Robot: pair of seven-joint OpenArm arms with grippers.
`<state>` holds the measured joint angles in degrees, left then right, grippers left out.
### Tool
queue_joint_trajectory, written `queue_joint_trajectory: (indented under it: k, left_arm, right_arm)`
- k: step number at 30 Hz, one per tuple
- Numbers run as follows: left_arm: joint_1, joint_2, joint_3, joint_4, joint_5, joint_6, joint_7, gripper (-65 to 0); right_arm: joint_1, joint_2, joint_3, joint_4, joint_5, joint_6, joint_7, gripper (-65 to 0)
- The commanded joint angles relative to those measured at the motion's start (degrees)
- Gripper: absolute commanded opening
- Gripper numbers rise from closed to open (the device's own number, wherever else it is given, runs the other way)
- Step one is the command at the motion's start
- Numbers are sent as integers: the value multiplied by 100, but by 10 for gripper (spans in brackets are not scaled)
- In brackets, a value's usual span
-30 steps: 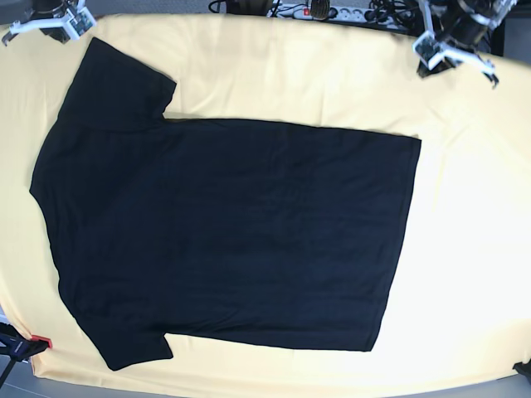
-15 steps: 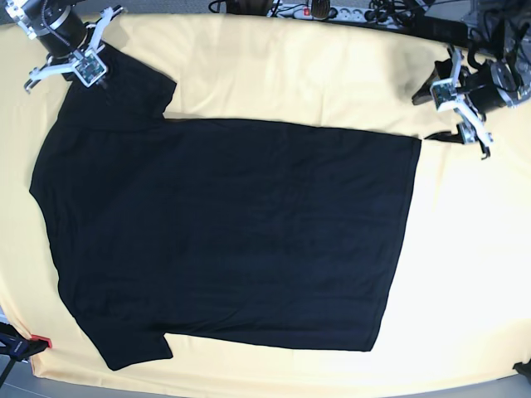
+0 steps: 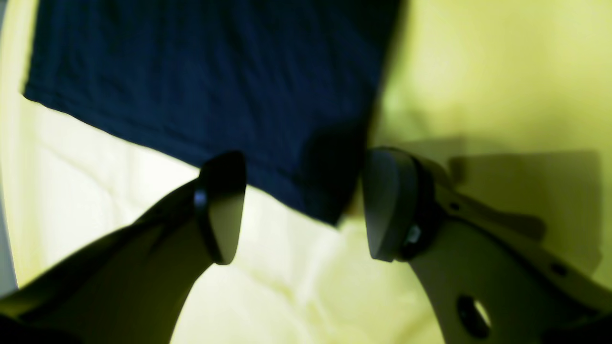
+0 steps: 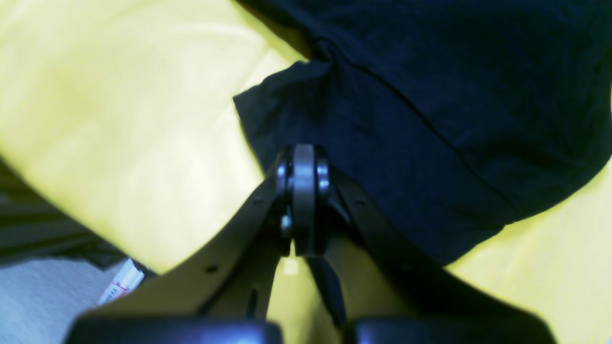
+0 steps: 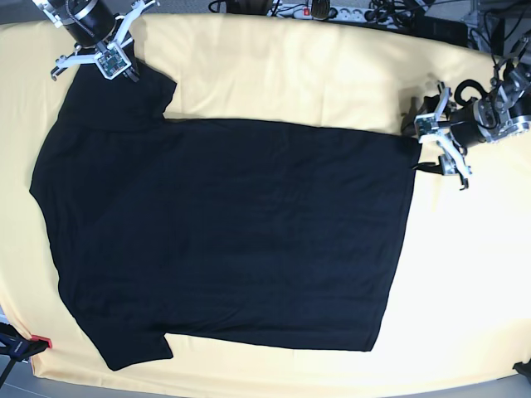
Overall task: Fold the T-shirt properly
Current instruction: 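Move both grippers to the shirt's shoulder corners and grasp them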
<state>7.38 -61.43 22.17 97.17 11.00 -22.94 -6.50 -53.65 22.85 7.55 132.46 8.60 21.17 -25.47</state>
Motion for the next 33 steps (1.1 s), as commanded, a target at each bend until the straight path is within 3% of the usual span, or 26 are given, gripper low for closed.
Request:
queue_joint_trajectory:
  k: [1,7,8,10,11,12,13,15,17,30,31,33]
  left_arm:
    - [-164,-79,168,-31,122,-74,92,-258]
    - [-944,271,743,-330,120,-39,94,-262]
    - [-1021,328,745,-365,118,-44,94,-282]
    - [-1095,372,745,-367,105,-42,140,-427]
    - [-1113,387,745,-350,72,-39,256,-532]
    - [-1123,400,745,-334,63,-39,391,-616]
    - [-1121,402,745,-315,26,-39,492,-650]
    - [-1119,398,745,-302,-146,-39,549,-650]
    - [-1117,398,745,-304,-188,-39,549,-650]
    - [-1119,396,745,-304,-188,-42,529,-650]
    - [-1119,396,745,-304,-188,-42,533,-650]
    - [-1121,396,745,-304,-188,-42,533,-650]
  right_arm:
    - [-61,-2,17,92,15,-2,131,-650]
    - [-48,-28,20,92,-455,0,125,-650]
    - [-48,-28,20,92,-575,7,125,-650]
    - [-48,-26,20,90,-605,129,125,-650]
    - [-48,-26,20,90,-603,262,127,-614]
    - [-48,-26,20,90,-597,391,127,-539]
    - [-50,-26,20,87,-586,481,127,-456]
    - [-66,-22,20,81,-590,584,129,-326]
    - [-61,2,20,33,-597,616,131,-287]
    - [752,20,20,-1453,-1032,544,133,-295]
    - [772,20,20,-1460,-1038,535,127,-328]
    - [780,55,26,-1456,-1036,376,127,-489]
